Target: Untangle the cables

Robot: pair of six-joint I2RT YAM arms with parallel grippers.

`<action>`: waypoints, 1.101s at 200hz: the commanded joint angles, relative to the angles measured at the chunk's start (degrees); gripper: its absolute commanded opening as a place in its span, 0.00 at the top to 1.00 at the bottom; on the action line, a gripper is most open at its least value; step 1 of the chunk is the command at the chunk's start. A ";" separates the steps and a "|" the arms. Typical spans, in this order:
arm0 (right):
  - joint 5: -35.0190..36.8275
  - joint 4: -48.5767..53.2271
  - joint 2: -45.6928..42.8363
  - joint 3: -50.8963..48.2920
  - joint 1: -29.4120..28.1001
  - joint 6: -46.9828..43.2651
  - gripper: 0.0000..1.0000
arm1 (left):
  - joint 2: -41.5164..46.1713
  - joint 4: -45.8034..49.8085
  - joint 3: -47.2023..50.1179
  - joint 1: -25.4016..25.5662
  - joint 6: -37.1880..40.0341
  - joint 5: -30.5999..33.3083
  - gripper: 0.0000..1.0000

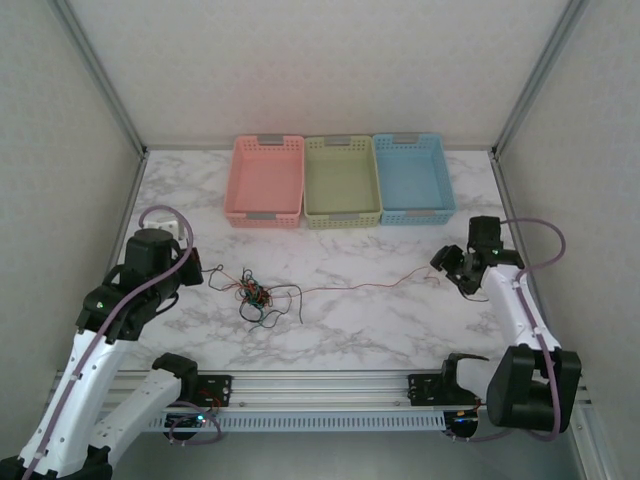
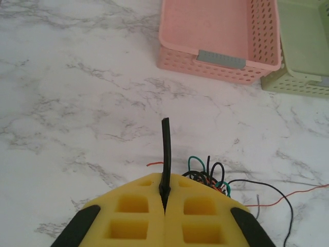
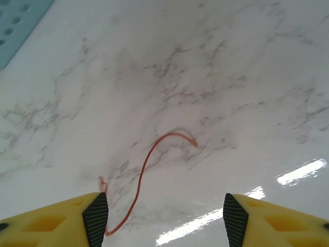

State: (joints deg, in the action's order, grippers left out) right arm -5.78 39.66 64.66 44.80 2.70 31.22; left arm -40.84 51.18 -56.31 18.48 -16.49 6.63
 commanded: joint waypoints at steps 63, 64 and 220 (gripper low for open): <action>-11.45 -4.78 -0.54 5.90 -19.84 -8.87 0.43 | 0.50 -1.81 1.32 -0.81 -0.12 -1.10 1.00; -11.54 -4.91 -0.35 5.91 -20.10 -8.93 0.44 | 0.50 -1.79 1.35 -0.81 -0.12 -1.10 1.00; -2.17 -4.18 37.98 24.77 -50.60 13.27 0.60 | 1.51 -1.90 2.42 -0.79 -0.13 -0.22 1.00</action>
State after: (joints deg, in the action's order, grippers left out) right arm -10.24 33.82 99.74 66.63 -45.65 38.39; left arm -40.07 49.93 -54.50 18.46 -16.49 6.24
